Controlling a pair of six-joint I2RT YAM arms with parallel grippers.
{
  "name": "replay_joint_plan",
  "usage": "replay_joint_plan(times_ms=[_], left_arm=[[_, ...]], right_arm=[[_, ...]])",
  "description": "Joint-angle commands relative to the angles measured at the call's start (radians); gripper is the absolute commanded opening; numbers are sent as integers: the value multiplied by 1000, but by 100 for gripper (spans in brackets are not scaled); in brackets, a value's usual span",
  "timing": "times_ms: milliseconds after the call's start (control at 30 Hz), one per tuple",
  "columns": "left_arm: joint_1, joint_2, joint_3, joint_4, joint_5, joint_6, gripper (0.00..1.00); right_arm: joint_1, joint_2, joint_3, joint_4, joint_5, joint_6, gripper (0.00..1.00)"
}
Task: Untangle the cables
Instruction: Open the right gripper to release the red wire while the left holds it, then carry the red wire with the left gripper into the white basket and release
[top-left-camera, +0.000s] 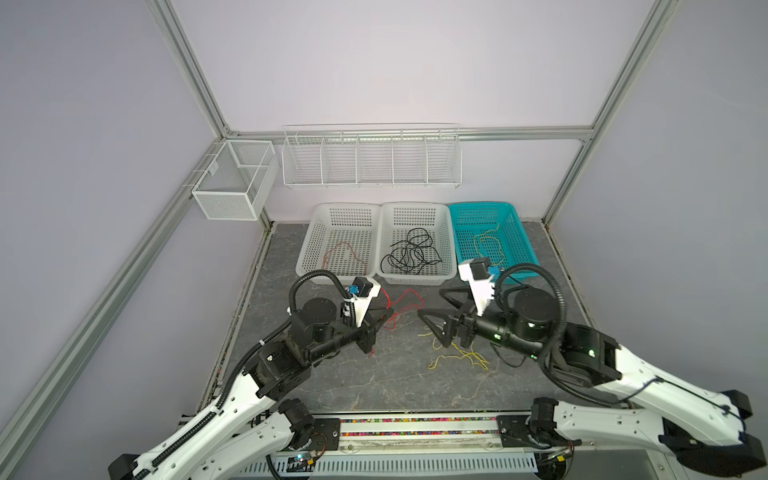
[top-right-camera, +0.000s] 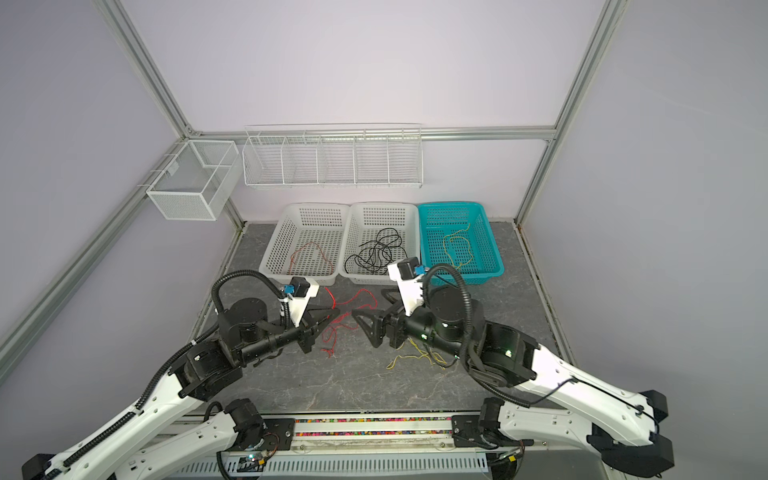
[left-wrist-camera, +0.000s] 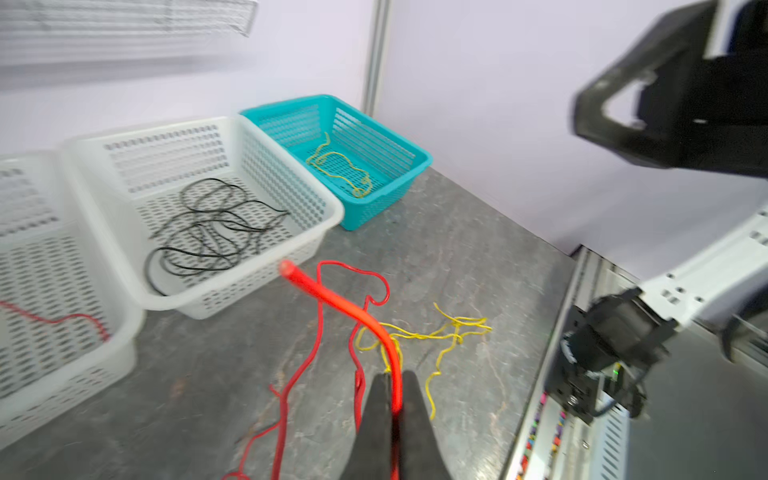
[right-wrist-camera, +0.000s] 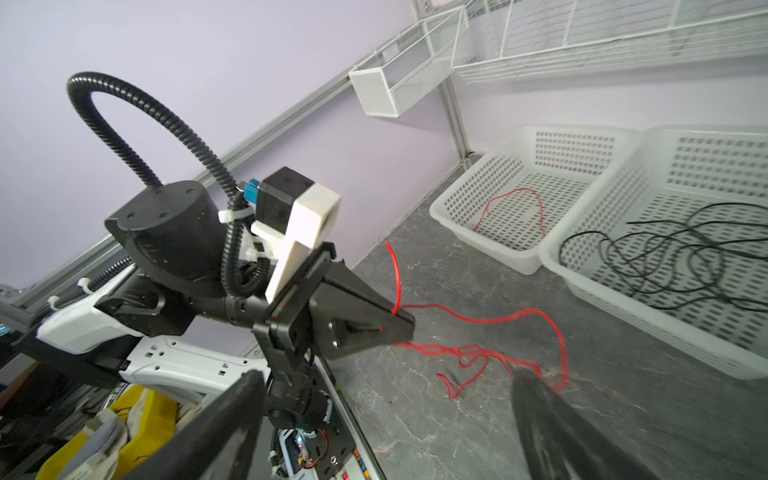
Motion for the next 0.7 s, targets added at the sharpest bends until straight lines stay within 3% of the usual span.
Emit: replay_joint_plan(times_ms=[0,200,367,667], left_arm=[[15,59,68,16,-241,51,0],[212,232,169,94,-197,8,0],[388,381,234,199,-158,-35,0],[530,664,382,299,-148,-36,0]], right_arm=[[-4,-98,-41,-157,149,-77,88],[-5,-278,-78,-389,334,-136,88],[-5,-460,-157,-502,478,-107,88],[-5,-790,-351,-498,454,-40,88]])
